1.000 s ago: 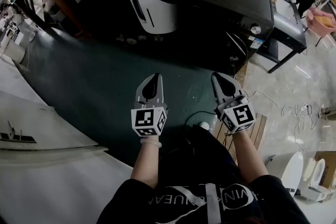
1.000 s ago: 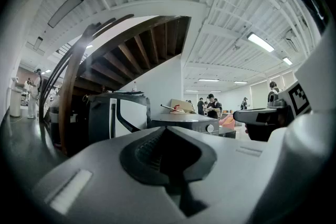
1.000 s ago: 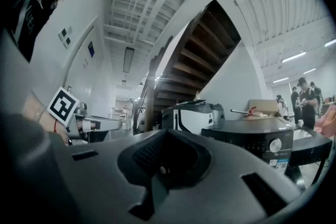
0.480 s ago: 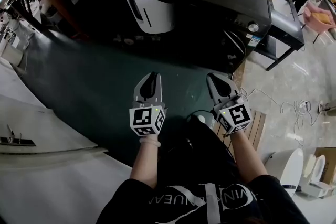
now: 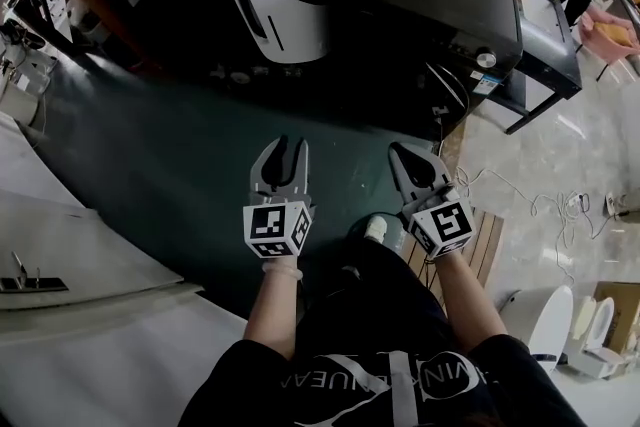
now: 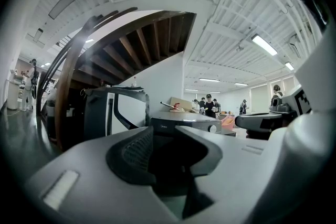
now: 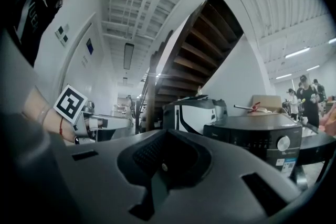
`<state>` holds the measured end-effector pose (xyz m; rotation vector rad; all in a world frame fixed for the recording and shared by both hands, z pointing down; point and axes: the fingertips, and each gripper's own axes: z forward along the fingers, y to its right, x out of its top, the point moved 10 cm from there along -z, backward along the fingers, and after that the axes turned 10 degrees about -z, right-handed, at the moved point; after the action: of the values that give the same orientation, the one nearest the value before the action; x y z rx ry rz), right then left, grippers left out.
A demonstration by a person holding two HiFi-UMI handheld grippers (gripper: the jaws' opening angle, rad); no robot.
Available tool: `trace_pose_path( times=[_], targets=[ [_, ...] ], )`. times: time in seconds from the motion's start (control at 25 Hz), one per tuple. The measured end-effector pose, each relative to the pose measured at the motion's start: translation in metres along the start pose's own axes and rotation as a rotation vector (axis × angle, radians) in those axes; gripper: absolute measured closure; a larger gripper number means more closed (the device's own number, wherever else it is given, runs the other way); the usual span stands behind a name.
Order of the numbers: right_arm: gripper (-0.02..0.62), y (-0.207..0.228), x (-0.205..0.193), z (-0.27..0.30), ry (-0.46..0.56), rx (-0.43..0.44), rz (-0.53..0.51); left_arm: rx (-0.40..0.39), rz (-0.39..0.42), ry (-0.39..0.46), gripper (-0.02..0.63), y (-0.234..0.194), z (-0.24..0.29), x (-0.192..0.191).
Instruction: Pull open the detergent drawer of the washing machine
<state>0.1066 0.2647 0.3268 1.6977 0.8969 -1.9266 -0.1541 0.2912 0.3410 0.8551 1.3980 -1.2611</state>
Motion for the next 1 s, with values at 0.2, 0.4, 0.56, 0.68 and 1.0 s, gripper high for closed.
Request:
trace_pose_path(
  times=[0.2,0.4,0.56,0.68,1.0],
  targets=[
    [0.583,0.023,-0.013,0.024,0.001,0.008,0.005,0.0,-0.002,-0.018,0.499,-0.007,0.035,0.0],
    [0.583,0.053,-0.025,0.048,-0.014,-0.002,0.012,-0.003,-0.019,-0.042,0.497,-0.013,0.074,-0.002],
    [0.583,0.08,-0.036,0.068,-0.025,0.007,0.01,0.006,-0.03,-0.054,0.499,-0.017,0.108,-0.004],
    [0.583,0.096,-0.046,0.08,-0.038,0.019,0.026,0.014,-0.035,-0.065,0.499,-0.018,0.128,-0.007],
    [0.583,0.136,-0.063,0.106,-0.039,0.051,0.03,0.013,-0.072,-0.065,0.499,-0.011,0.175,-0.013]
  ],
)
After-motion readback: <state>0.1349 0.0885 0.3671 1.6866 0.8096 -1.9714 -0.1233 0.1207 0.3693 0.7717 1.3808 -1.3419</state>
